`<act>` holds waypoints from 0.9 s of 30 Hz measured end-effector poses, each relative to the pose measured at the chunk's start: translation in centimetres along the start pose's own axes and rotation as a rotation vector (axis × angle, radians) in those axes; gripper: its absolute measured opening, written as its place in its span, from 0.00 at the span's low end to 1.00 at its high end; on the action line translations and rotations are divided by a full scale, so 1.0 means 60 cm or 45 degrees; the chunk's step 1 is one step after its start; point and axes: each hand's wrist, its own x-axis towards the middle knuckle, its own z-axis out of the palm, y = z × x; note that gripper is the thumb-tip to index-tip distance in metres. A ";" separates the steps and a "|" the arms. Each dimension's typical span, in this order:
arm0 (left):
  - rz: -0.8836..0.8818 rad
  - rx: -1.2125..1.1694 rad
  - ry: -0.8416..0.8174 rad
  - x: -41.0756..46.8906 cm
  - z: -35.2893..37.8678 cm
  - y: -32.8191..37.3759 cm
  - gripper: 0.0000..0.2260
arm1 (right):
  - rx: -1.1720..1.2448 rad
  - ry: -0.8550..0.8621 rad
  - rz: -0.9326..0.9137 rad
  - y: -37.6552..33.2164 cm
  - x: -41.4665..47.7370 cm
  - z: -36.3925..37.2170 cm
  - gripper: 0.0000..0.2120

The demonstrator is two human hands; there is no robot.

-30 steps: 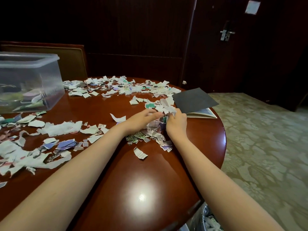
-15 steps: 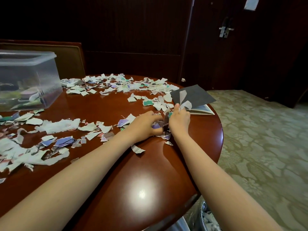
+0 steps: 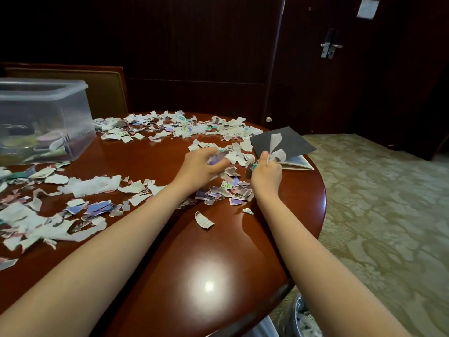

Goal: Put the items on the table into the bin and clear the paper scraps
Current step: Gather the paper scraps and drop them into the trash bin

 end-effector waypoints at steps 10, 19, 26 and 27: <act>-0.484 -0.917 0.441 0.049 -0.007 0.049 0.20 | -0.009 -0.192 -0.116 -0.031 -0.033 -0.004 0.23; -0.709 -1.851 0.662 0.073 -0.020 0.069 0.12 | 0.172 -0.369 0.134 -0.045 -0.054 0.011 0.26; -0.842 -1.899 0.718 0.056 0.017 0.060 0.11 | 0.277 -0.357 0.074 -0.073 -0.059 0.015 0.22; -0.865 -1.883 0.728 0.054 0.021 0.059 0.10 | 0.256 -0.357 0.037 -0.074 -0.056 0.013 0.20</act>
